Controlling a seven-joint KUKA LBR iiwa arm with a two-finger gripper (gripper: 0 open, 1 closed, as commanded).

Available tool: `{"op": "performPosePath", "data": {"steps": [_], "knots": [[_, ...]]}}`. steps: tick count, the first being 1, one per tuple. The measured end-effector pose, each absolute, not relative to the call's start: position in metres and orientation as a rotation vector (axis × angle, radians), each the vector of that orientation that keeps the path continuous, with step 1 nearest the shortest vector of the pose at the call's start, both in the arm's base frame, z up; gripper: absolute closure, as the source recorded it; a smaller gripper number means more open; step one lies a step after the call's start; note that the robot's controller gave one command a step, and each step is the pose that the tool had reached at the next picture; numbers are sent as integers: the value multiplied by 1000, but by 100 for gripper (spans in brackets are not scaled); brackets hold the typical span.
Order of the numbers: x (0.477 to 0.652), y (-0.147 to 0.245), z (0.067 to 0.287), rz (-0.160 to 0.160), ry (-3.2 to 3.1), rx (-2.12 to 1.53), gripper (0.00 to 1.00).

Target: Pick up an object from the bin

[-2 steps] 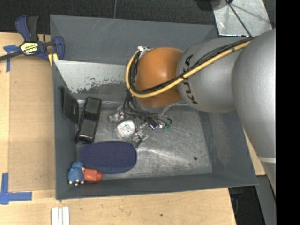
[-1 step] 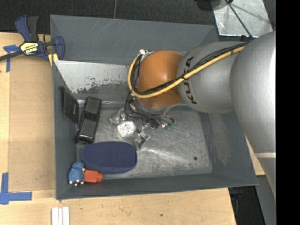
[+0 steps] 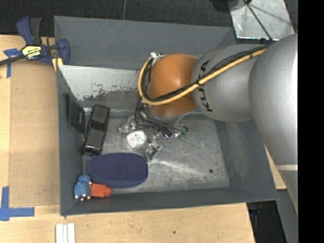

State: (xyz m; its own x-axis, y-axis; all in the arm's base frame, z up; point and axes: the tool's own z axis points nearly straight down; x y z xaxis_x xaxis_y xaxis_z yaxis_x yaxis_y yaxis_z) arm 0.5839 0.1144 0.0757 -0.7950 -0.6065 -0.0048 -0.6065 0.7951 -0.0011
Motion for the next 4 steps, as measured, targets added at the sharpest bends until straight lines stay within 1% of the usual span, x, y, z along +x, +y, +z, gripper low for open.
{"op": "performPosePath", "data": {"steps": [1, 2, 3, 4], "knots": [[587, 116, 79, 1, 2960, -1000, 100], [589, 116, 123, -2, 2968, -1001, 100], [591, 116, 144, -2, 2971, -1000, 100], [593, 117, 204, -3, 2969, -995, 100]]}}
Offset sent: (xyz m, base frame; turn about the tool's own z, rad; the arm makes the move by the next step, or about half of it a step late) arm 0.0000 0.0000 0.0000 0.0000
